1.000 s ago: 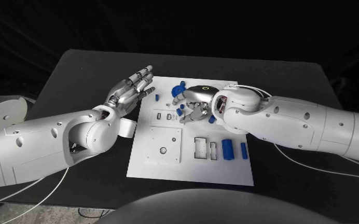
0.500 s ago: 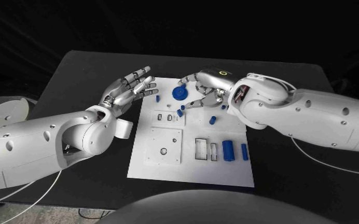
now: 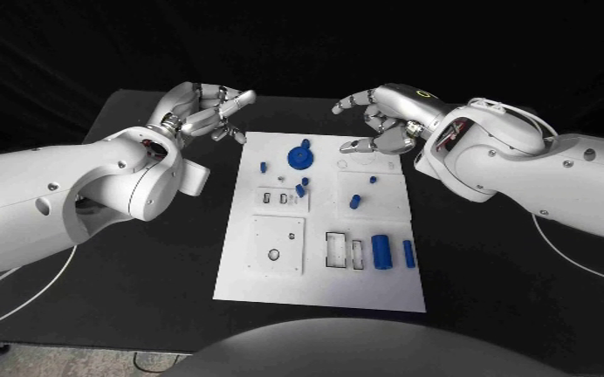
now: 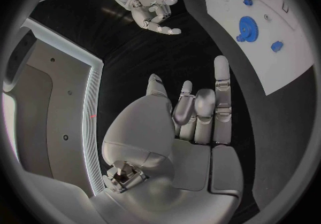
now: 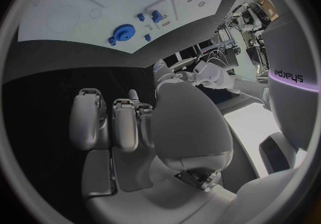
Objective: Assemble the parts on the task board
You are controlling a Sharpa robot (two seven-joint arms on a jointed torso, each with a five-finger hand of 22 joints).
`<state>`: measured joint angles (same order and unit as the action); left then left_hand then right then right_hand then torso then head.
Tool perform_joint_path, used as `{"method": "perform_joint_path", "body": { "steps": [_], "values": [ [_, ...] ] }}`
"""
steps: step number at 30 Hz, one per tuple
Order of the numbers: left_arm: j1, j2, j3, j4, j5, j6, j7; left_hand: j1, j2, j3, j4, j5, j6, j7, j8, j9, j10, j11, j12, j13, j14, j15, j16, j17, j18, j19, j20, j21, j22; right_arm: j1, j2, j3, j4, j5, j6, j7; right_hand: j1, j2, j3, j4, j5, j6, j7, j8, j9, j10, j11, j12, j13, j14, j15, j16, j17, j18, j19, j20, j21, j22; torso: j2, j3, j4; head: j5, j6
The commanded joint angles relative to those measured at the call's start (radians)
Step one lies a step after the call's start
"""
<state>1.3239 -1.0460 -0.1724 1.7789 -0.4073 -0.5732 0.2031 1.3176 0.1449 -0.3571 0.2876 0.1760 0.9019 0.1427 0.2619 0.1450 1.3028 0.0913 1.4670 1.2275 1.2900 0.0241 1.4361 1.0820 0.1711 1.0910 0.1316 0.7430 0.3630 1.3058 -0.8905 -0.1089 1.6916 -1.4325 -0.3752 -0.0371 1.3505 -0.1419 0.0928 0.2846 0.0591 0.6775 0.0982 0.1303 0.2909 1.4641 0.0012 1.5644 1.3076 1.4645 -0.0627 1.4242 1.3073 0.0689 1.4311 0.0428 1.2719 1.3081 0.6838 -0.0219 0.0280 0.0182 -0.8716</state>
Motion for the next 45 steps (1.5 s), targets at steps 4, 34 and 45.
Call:
{"method": "perform_joint_path", "body": {
  "steps": [4,34,45],
  "values": [
    [0.053,0.05,-0.001,-0.011,-0.243,0.127,-0.398,-0.019,0.019,-0.03,0.003,0.038,0.05,-0.028,0.075,0.025,0.268,-0.048,0.104,0.343,0.281,-0.022,0.135,0.489,-0.069,0.186,-0.038,0.519,0.632,-0.003,-0.018,-0.006,-0.018,0.043,0.082,-0.018,-0.007,0.036,0.006,0.002,0.002,0.015,0.004,0.005,-0.005,0.1,0.007,0.0,0.259,0.065,0.007,-0.006,0.146,0.006,-0.001,0.009,-0.006,0.084,-0.01,0.0072,-0.0066,-0.002,0.001],
    [0.12,0.326,-0.036,-0.163,-0.52,0.678,-0.957,-0.156,0.086,-0.08,0.001,0.052,0.059,-0.111,0.424,0.415,0.268,-0.119,0.104,0.343,0.281,-0.093,0.135,0.489,-0.113,0.294,-0.086,0.723,0.971,-0.03,-0.024,-0.018,-0.057,0.064,0.136,-0.014,-0.027,0.069,-0.002,-0.003,0.036,0.03,0.004,0.008,-0.017,0.093,0.01,-0.007,0.255,0.061,0.011,-0.007,0.146,0.003,-0.002,0.014,0.002,0.096,-0.018,0.02,-0.0171,0.032,-0.001],
    [0.079,0.359,-0.042,-0.195,-0.517,0.653,-0.958,-0.128,0.087,-0.061,-0.011,0.091,0.041,-0.111,0.414,0.454,0.268,-0.119,0.104,0.343,0.281,-0.092,0.135,0.489,-0.112,0.29,-0.087,0.716,0.966,-0.032,-0.029,-0.018,-0.055,0.07,0.125,-0.001,-0.027,0.074,-0.001,-0.006,0.043,0.032,0.006,0.008,-0.018,0.091,0.01,-0.009,0.254,0.061,0.011,-0.005,0.147,0.003,-0.003,0.015,0.002,0.097,-0.021,0.0179,-0.0156,0.031,-0.001]
  ]
}}
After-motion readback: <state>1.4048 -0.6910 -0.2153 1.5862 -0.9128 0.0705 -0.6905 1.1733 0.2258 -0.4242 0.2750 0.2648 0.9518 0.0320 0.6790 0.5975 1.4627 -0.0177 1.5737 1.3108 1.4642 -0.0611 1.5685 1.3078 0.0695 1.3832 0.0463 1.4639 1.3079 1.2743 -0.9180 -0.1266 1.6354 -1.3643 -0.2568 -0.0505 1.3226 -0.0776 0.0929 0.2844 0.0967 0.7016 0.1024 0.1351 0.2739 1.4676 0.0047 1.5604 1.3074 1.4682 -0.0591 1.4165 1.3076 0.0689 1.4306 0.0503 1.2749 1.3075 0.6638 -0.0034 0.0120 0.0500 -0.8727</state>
